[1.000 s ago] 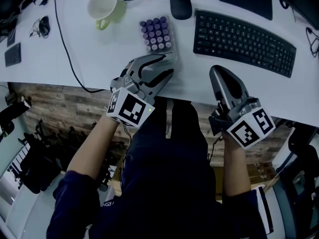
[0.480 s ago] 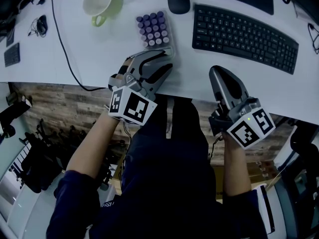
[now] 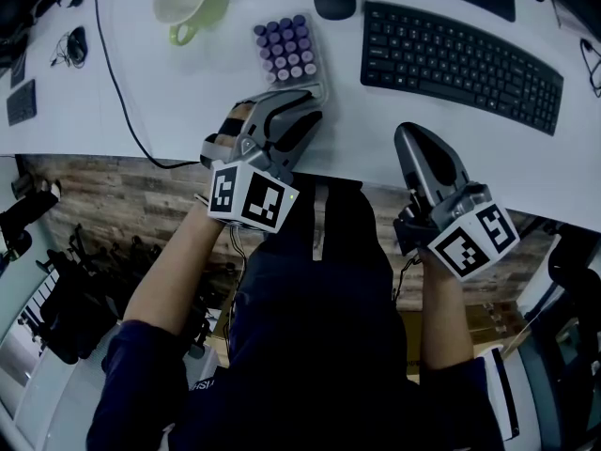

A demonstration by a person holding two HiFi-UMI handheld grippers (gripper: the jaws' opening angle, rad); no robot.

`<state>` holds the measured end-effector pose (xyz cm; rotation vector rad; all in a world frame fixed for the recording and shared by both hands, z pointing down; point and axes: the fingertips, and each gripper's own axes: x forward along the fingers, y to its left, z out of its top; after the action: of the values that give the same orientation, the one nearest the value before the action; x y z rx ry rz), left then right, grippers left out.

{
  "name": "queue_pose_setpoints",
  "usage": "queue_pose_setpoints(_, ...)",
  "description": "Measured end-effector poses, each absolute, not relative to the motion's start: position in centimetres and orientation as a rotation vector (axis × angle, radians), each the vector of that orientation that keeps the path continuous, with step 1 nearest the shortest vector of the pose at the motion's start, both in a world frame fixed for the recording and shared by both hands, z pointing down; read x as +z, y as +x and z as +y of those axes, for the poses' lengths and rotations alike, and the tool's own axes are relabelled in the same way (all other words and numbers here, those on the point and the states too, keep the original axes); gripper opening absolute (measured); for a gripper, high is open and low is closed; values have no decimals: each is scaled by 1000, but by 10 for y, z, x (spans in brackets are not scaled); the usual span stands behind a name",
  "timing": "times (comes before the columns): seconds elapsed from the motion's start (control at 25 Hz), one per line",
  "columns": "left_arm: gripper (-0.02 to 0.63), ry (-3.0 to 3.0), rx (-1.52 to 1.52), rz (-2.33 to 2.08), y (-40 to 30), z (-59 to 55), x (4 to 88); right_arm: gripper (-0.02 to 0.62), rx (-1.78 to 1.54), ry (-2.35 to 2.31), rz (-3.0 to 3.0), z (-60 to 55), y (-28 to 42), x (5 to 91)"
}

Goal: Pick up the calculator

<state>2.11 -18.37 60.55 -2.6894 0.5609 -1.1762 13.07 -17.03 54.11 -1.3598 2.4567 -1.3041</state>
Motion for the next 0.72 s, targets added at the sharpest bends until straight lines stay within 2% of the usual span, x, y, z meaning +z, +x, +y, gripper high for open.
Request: queue_pose_setpoints(0.72,116,-2502,-1200,505,26,-186,609,3,-1311,-1356,2453,-170,131,543)
